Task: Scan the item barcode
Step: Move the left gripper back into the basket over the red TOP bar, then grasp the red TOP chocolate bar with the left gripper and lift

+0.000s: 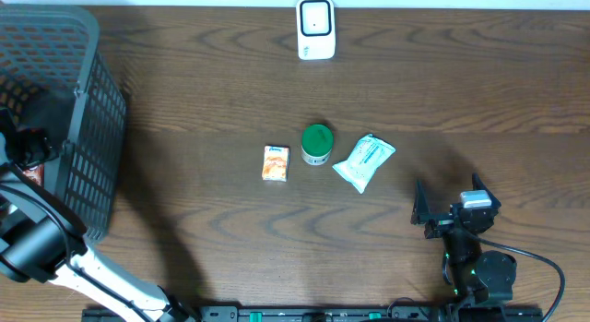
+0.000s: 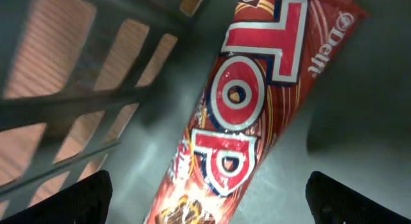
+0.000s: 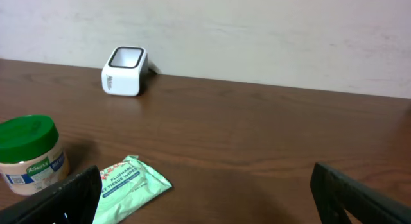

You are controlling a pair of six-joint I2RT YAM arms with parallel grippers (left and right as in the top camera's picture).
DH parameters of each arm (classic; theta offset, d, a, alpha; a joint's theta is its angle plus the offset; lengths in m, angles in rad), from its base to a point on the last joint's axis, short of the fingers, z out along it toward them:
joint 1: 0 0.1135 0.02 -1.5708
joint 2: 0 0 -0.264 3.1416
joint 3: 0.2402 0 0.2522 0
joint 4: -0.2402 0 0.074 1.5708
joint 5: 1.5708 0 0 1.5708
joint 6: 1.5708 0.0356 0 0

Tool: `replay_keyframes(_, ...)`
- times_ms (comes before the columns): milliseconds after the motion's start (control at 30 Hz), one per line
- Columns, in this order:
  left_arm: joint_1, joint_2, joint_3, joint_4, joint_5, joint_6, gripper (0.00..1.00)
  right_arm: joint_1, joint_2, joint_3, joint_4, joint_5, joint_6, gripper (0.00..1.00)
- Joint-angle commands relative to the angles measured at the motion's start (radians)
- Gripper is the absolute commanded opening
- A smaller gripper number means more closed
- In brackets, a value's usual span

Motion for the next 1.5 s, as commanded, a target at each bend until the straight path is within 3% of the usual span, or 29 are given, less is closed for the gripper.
replay_keyframes(0,0.002,0.049,-0.005,0.003,0.027,0.022,0.96,0.001,-0.005,-0.001,-0.004,0.001,-0.008,0.99)
replay_keyframes(167,0.001,0.081,-0.005,0.008,0.084,0.024,0.91,0.001,-0.005,-0.001,-0.004,0.001,-0.008,0.99)
replay_keyframes(300,0.002,0.087,-0.005,0.015,0.085,0.024,0.68,0.001,-0.005,-0.001,-0.004,0.001,-0.008,0.99)
replay_keyframes(500,0.002,0.088,-0.015,0.015,0.086,0.024,0.68,0.001,-0.005,-0.001,-0.004,0.001,-0.008,0.99)
replay_keyframes(700,0.001,0.09,-0.03,0.002,0.192,0.019,0.41,0.001,-0.005,-0.001,-0.004,0.001,-0.008,0.99)
replay_keyframes(867,-0.004,0.088,-0.029,0.0,0.208,-0.039,0.38,0.001,-0.005,-0.001,-0.004,0.001,-0.008,0.99)
replay_keyframes(1100,-0.039,0.017,-0.024,-0.008,0.209,-0.094,0.25,0.001,-0.005,-0.001,-0.004,0.001,-0.008,0.99)
replay_keyframes(1467,-0.138,-0.367,-0.024,0.012,0.208,-0.183,0.21,0.001,-0.005,-0.001,-0.004,0.001,-0.008,0.99)
